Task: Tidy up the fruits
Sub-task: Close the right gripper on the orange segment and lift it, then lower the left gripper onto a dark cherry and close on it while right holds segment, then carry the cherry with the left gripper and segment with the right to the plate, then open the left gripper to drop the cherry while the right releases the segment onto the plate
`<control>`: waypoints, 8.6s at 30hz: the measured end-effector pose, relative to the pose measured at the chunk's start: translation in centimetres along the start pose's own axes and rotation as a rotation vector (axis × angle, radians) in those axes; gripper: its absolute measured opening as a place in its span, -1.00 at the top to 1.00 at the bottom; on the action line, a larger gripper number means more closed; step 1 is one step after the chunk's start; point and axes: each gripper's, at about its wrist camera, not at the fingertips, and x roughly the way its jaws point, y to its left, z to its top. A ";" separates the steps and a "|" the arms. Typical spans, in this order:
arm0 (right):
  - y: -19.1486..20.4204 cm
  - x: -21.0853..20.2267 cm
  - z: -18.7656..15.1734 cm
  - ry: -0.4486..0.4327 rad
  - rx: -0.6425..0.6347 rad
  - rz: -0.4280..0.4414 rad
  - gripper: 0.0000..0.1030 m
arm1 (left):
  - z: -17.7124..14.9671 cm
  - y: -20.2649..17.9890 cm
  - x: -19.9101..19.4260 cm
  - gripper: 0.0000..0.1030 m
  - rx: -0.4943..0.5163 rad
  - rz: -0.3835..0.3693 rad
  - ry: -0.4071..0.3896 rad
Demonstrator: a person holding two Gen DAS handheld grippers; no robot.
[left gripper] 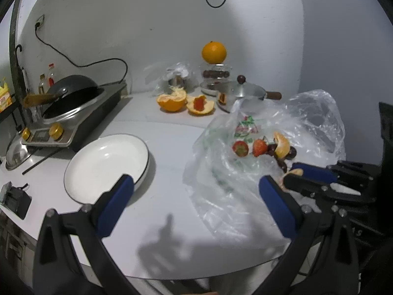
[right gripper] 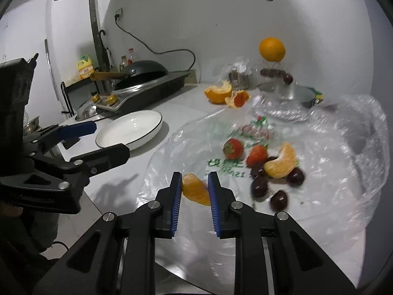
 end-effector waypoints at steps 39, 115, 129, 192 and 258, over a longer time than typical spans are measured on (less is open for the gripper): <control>-2.9 3.3 -2.1 0.183 -0.153 -0.001 -0.06 | 0.8 -2.4 2.7 -1.00 -0.014 -0.014 0.048; -13.5 -1.9 -0.6 -0.022 0.098 -0.119 -0.13 | 0.8 -14.0 12.4 -0.01 0.267 -0.167 0.175; -13.4 -1.3 -0.6 -0.016 0.096 -0.110 -0.13 | 0.5 -13.5 13.0 0.26 0.246 -0.272 0.248; -1.1 0.4 5.5 -0.062 -0.059 -0.093 -0.13 | 3.5 2.0 3.9 0.49 0.038 -0.279 0.066; 16.2 20.5 6.5 0.217 -0.180 0.091 -0.14 | -3.7 24.4 6.9 0.37 -0.230 -0.159 0.145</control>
